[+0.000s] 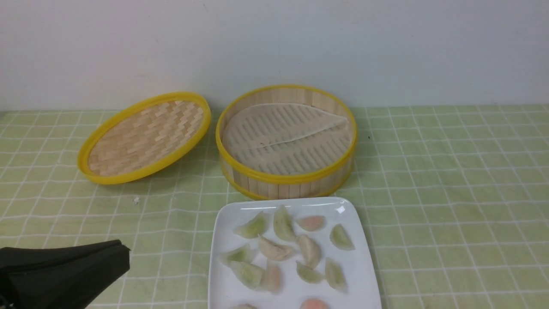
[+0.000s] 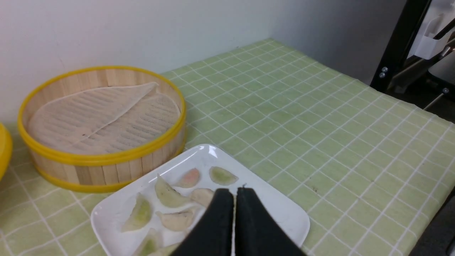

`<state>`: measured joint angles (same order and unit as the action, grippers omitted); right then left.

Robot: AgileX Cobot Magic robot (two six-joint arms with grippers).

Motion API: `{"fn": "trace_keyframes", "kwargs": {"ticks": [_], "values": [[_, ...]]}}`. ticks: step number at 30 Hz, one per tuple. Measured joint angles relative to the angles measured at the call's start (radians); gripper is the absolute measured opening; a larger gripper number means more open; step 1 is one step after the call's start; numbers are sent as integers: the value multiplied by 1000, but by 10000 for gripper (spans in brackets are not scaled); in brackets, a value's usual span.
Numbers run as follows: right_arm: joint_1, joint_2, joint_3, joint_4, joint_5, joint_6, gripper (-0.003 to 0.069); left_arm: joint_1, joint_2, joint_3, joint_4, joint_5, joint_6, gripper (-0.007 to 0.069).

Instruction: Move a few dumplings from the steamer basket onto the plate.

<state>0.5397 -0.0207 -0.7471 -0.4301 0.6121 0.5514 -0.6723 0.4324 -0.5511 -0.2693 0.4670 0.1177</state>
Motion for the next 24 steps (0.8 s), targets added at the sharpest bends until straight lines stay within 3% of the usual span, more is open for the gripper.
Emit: {"fn": "trace_keyframes", "kwargs": {"ticks": [8, 12, 19, 24], "values": [[0, 0, 0, 0, 0, 1, -15, 2, -4, 13, 82, -31, 9, -6], [0, 0, 0, 0, 0, 1, -15, 77, -46, 88, 169, -121, 7, -6], [0, 0, 0, 0, 0, 1, -15, 448, -273, 386, 198, -219, 5, -6], [0, 0, 0, 0, 0, 1, -15, 529, -399, 537, 198, -217, 5, -6]]}}
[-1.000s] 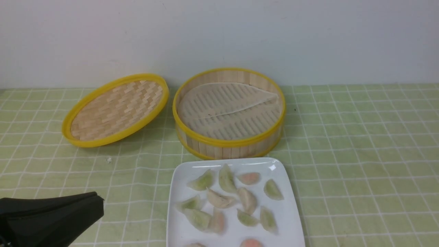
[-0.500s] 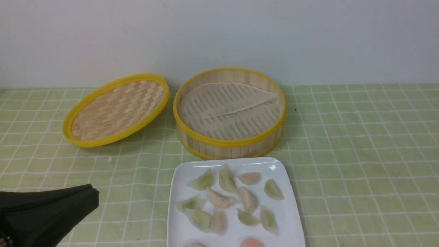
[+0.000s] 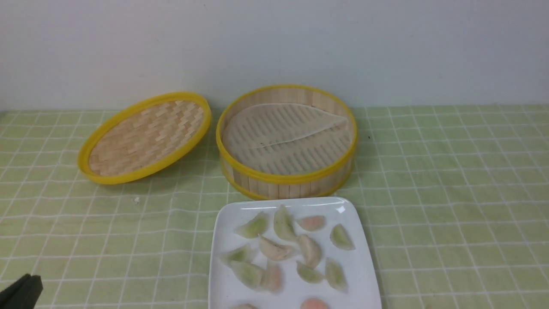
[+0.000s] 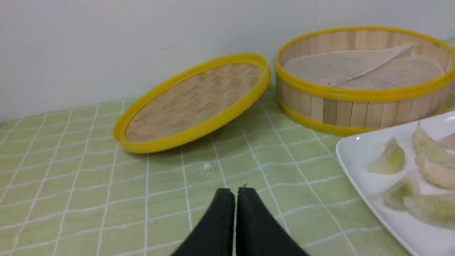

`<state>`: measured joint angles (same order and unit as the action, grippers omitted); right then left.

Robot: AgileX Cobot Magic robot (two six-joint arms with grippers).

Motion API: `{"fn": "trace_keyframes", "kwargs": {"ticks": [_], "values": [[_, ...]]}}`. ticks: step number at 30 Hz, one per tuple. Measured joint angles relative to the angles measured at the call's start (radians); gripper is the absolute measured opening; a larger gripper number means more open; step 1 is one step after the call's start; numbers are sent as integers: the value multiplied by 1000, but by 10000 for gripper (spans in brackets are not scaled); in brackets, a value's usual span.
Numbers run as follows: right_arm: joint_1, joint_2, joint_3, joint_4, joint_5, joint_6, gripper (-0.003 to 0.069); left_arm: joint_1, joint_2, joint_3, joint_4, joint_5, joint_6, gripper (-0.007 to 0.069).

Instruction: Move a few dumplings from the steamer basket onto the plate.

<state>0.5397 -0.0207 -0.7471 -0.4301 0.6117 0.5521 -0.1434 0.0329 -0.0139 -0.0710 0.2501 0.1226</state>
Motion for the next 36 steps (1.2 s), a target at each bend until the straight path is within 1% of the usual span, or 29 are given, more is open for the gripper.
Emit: {"fn": "trace_keyframes", "kwargs": {"ticks": [6, 10, 16, 19, 36], "values": [[0, 0, 0, 0, 0, 0, -15, 2, -43, 41, 8, 20, 1, -6], [0, 0, 0, 0, -1, 0, -15, 3, -43, 42, 45, 56, 1, -6], [0, 0, 0, 0, -1, 0, -15, 62, -43, 42, 49, 119, 1, -6], [0, 0, 0, 0, -1, 0, -15, 82, -43, 42, 48, 124, 1, -6], [0, 0, 0, 0, -1, 1, -15, 82, -43, 42, 48, 125, 1, -6]]}}
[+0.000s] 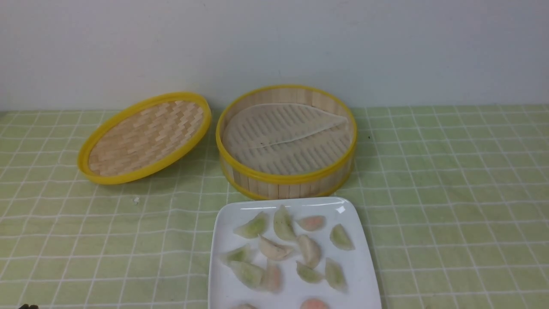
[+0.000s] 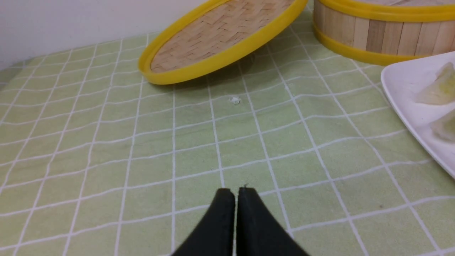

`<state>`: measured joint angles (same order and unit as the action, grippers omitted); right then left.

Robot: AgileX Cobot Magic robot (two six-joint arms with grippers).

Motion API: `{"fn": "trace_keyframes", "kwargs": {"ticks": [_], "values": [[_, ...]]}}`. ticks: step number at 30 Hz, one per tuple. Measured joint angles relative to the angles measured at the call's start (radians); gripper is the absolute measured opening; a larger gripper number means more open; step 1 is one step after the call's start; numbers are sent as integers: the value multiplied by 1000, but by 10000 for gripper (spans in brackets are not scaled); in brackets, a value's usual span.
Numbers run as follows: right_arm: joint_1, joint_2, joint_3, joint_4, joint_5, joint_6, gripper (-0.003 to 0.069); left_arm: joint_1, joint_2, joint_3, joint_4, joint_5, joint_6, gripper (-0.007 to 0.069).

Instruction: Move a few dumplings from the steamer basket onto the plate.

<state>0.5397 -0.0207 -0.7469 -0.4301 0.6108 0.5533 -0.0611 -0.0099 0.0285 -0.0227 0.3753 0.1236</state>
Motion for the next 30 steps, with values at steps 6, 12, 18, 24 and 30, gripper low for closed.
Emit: {"fn": "trace_keyframes", "kwargs": {"ticks": [6, 12, 18, 24, 30], "values": [[0, 0, 0, 0, 0, 0, -15, 0, 0, 0, 0, 0, 0, -6], [0, 0, 0, -3, 0, 0, -15, 0, 0, 0, 0, 0, 0, -6], [16, 0, 5, 86, -11, -99, -15, 0, 0, 0, 0, 0, 0, -6], [30, 0, 100, 343, -141, -399, -15, 0, 0, 0, 0, 2, 0, -6], [30, 0, 189, 454, -181, -457, -15, 0, 0, 0, 0, 3, 0, -6]]}}
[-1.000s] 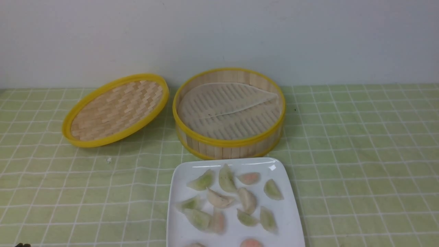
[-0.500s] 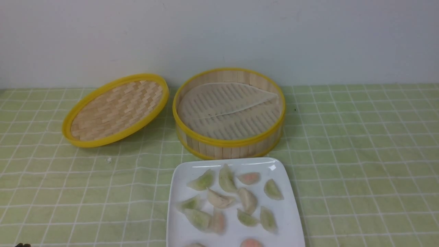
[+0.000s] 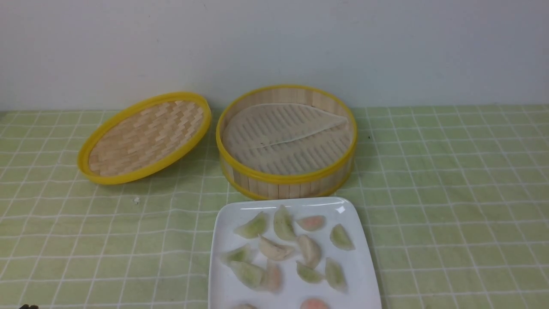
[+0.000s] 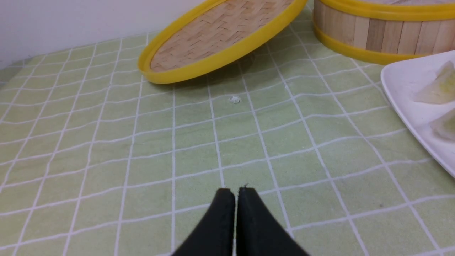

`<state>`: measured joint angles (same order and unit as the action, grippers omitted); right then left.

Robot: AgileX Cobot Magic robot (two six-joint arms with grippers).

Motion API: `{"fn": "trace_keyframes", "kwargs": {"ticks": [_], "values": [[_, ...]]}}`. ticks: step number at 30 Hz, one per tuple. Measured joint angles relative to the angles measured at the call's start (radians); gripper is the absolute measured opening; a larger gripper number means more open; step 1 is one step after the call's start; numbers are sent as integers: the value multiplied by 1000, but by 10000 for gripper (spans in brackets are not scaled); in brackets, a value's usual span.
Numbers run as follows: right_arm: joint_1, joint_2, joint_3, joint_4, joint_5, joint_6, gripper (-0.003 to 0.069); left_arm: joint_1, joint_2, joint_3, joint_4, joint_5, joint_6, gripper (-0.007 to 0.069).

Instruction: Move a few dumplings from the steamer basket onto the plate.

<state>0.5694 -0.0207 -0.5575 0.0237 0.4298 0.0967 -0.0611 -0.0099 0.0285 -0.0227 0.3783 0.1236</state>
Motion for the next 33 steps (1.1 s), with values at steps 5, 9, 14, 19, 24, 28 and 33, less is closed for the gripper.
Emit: {"fn": "trace_keyframes", "kwargs": {"ticks": [5, 9, 14, 19, 24, 28, 33], "values": [[-35, 0, 117, 23, -9, -1, -15, 0, 0, 0, 0, 0, 0, -6], [-256, 0, 277, 25, -9, -5, -15, 0, 0, 0, 0, 0, 0, -6], [-511, 1, 474, 17, -9, -13, -15, 0, 0, 0, 0, 1, 0, -6], [-638, 4, 574, 4, -11, -18, -15, 1, 0, 0, 0, 1, 0, -6], [-651, 4, 575, 3, -18, -32, -15, 1, 0, 0, 0, 1, 0, -6], [-651, 4, 575, 3, -18, -35, -15, 1, 0, 0, 0, 1, 0, -6], [-651, 4, 575, 3, -18, -35, -15, 1, 0, 0, 0, 1, 0, -6]]}}
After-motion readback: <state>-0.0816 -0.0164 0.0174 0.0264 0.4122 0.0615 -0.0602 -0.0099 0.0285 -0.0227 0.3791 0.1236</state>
